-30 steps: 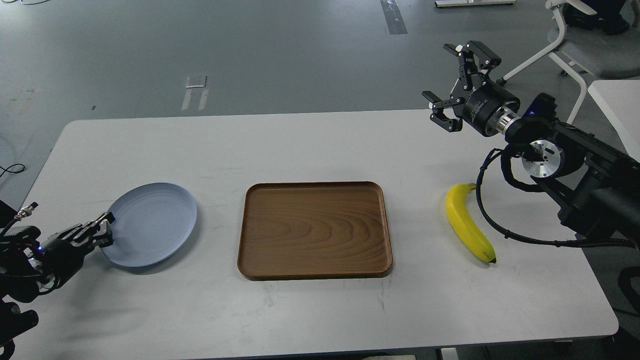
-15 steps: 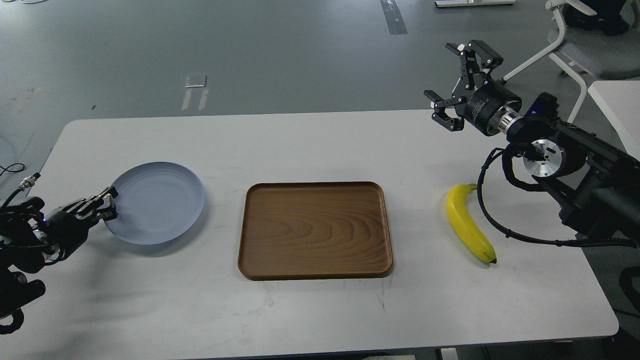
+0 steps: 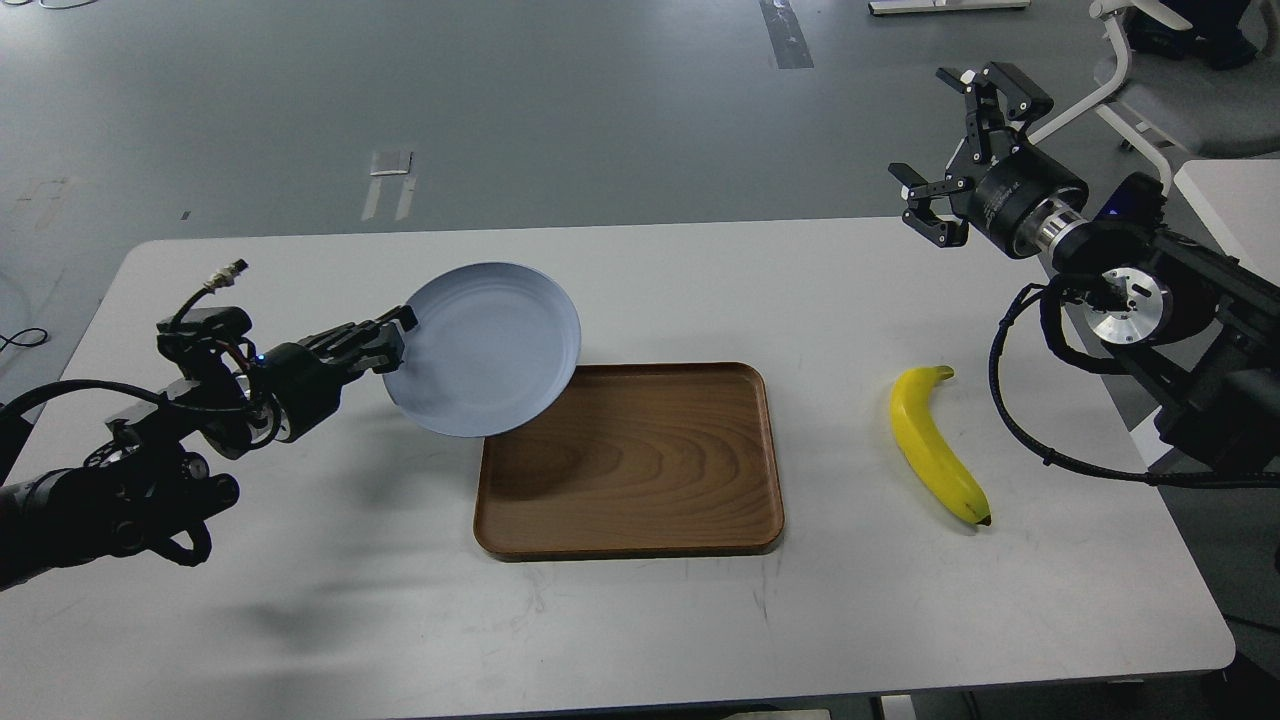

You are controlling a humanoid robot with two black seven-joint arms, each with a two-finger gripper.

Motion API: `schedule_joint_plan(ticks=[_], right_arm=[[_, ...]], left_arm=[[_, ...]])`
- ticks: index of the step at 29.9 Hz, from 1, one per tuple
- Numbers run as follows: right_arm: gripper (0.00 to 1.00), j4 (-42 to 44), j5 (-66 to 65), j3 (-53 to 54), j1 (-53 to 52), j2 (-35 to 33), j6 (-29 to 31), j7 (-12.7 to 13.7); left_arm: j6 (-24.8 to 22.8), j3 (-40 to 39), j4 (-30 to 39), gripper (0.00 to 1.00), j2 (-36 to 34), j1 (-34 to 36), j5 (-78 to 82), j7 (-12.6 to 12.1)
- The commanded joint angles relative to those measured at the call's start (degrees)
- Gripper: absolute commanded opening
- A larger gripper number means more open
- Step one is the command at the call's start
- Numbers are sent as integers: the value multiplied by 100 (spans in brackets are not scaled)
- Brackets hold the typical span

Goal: Place banana on plate with both arms
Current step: 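Lift the plate with the left gripper and lower it onto the wooden tray, then open the left gripper and raise it away from the plate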

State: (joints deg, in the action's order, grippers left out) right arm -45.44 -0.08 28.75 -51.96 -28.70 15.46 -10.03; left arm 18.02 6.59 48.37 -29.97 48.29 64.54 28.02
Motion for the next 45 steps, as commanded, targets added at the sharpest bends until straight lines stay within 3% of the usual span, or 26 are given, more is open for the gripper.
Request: schedule_joint_plan(ticks=[1, 16, 32, 33, 35, 36, 38, 41, 44, 45], right_arm=[[100, 0, -1, -1, 2, -4, 1, 1], [100, 9, -1, 8, 37, -4, 1, 1], [100, 9, -1, 16, 99, -4, 1, 1], [100, 9, -1, 25, 99, -4, 1, 1], [100, 9, -1, 25, 99, -4, 1, 1], [100, 9, -1, 25, 99, 5, 1, 1], [100, 9, -1, 25, 99, 5, 1, 1], [100, 9, -1, 25, 125, -4, 1, 1], [100, 9, -1, 25, 160, -4, 10, 1], [100, 0, -1, 25, 178, -4, 10, 1]], left_arm=[[8, 9, -3, 0, 315, 31, 85, -2], [87, 545, -618, 0, 1379, 22, 621, -2], [88, 554, -1119, 0, 1889, -57, 613, -2], [88, 554, -1207, 4, 1898, -57, 604, -2], [96, 554, -1278, 23, 1890, -66, 613, -2], [96, 554, -1278, 42, 1890, -57, 604, -2], [105, 554, -1278, 60, 1872, -57, 604, -2], [297, 545, -1094, 68, 1758, -39, 551, -2], [509, 484, -839, 88, 1548, -48, 525, -2], [553, 458, -803, 91, 1503, -48, 516, -2]])
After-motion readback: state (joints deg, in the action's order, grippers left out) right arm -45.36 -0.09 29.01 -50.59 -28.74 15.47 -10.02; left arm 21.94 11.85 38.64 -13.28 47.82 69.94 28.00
